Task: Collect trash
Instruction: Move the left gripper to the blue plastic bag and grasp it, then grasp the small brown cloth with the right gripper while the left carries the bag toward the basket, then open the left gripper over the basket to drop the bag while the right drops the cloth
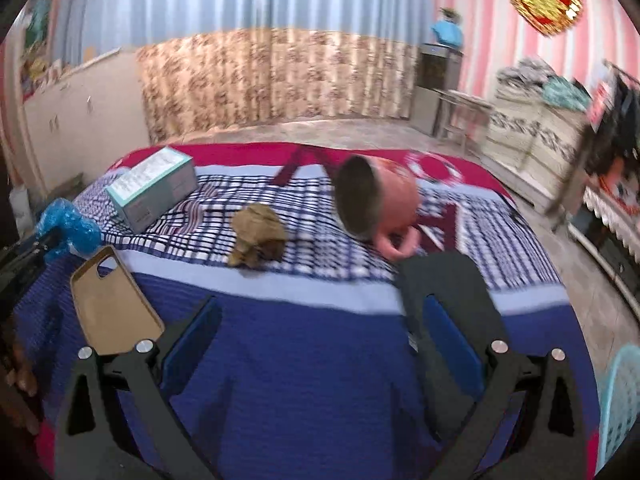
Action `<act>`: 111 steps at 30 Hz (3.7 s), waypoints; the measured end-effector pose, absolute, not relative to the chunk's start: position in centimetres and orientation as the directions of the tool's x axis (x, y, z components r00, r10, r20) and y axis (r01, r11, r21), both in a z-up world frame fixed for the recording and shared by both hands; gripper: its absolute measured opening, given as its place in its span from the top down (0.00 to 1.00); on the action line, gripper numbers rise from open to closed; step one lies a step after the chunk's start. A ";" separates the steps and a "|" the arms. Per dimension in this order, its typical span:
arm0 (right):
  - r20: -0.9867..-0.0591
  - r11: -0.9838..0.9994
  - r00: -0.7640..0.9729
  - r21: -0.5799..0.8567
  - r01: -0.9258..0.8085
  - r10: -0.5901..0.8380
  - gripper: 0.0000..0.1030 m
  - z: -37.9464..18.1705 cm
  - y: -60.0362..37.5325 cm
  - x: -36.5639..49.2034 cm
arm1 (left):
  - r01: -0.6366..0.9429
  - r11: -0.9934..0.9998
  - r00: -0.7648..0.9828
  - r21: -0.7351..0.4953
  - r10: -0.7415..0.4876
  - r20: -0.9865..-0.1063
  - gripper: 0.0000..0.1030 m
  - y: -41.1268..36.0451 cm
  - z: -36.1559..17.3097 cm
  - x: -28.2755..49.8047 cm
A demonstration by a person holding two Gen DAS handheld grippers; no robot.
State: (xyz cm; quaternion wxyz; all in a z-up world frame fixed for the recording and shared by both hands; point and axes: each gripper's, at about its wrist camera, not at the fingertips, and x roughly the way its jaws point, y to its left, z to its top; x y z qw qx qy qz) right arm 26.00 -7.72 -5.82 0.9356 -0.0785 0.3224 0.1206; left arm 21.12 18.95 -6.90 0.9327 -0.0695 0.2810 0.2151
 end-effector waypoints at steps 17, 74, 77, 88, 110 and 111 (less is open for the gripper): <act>-0.704 0.930 0.648 0.048 -0.363 0.290 0.75 -9.5 -1.8 33.4 | -0.438 0.898 0.726 -0.048 0.322 -0.608 0.75 19.9 -8.2 22.1; -0.566 0.890 0.752 0.067 0.452 -0.339 0.81 -3.6 -50.1 12.7 | 0.401 0.916 0.795 -0.002 -0.349 -0.496 0.77 -26.1 0.1 19.5; -0.564 0.882 0.747 0.066 0.467 -0.353 0.81 -3.7 -50.8 12.3 | 0.467 0.884 0.748 -0.029 -0.412 -0.520 0.77 -29.7 -1.2 19.3; -0.577 0.822 0.722 0.144 0.551 -0.383 0.81 -4.4 -54.6 9.8 | 0.603 0.797 0.656 -0.004 -0.499 -0.566 0.76 -38.5 -3.6 19.5; -0.599 0.857 0.727 0.125 0.500 -0.337 0.81 -5.0 -52.4 12.1 | 0.387 0.922 0.793 0.024 -0.320 -0.518 0.05 -30.5 -2.7 20.2; -0.603 0.861 0.726 0.122 0.494 -0.331 0.81 -5.2 -52.3 12.5 | 0.373 0.927 0.799 0.029 -0.305 -0.517 0.05 -29.9 -2.6 20.1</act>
